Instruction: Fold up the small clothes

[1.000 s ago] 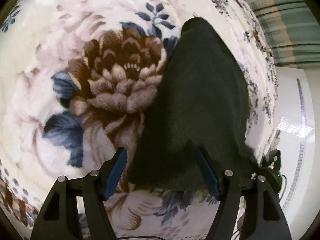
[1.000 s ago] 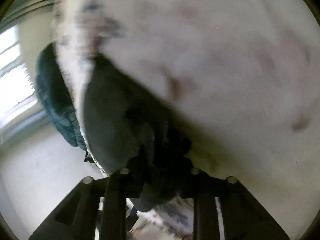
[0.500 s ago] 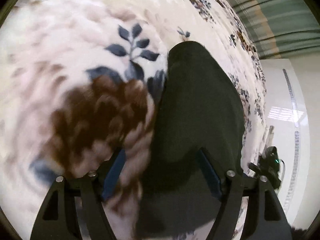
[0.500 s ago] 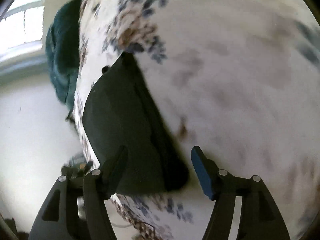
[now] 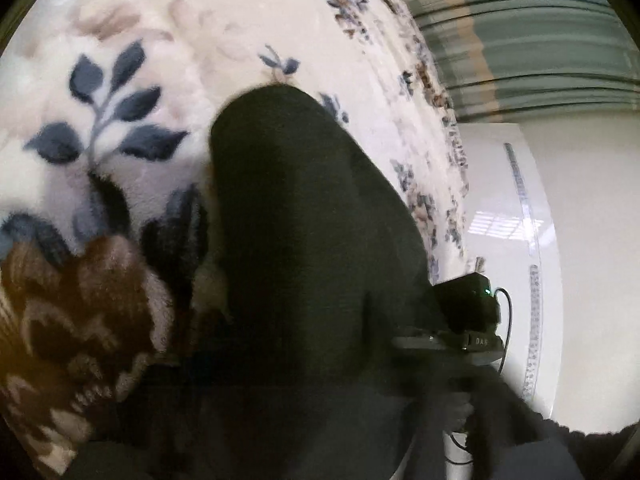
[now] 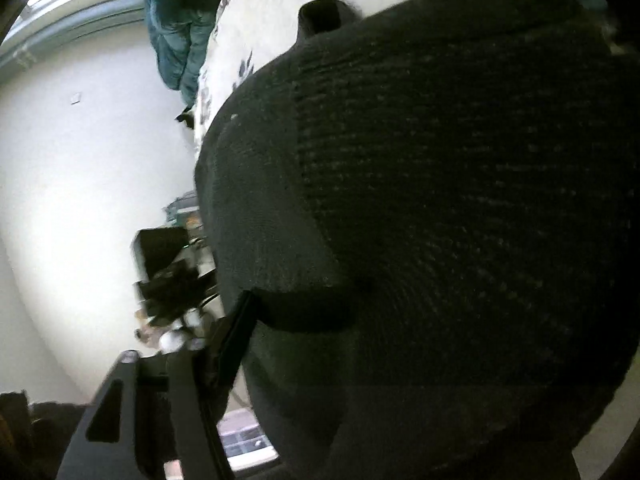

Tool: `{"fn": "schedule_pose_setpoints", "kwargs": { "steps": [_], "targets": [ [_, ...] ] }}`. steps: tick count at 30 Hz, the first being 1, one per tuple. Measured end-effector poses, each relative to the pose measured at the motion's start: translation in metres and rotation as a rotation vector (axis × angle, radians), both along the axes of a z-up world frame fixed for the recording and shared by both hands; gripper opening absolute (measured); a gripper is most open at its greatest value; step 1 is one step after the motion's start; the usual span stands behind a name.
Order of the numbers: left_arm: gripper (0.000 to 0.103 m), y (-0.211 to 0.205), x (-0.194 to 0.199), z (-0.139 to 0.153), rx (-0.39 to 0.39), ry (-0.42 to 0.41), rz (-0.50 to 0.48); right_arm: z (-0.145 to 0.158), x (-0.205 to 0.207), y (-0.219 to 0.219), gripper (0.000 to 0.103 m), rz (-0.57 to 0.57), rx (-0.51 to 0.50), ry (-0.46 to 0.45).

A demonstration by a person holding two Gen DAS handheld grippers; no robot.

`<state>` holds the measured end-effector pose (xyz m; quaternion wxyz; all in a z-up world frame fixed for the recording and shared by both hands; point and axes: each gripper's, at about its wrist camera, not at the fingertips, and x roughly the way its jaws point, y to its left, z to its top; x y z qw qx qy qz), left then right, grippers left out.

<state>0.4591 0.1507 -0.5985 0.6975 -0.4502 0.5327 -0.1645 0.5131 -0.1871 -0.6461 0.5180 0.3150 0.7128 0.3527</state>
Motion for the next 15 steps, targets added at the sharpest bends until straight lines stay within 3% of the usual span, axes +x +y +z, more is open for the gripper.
{"fn": "schedule_pose_setpoints", "kwargs": {
  "steps": [3, 8, 15],
  "targets": [
    [0.022, -0.004, 0.007, 0.013, 0.02, 0.013, -0.017, 0.011, -0.007, -0.005, 0.032, -0.047, -0.025, -0.024],
    [0.021, -0.005, 0.032, 0.041, 0.02, 0.001, -0.067, 0.04, -0.005, -0.012, 0.029, -0.097, -0.041, -0.048],
    [0.021, -0.021, 0.12, 0.066, 0.034, -0.053, -0.134, 0.081, 0.054, -0.039, 0.029, -0.181, -0.053, -0.122]
  ]
}}
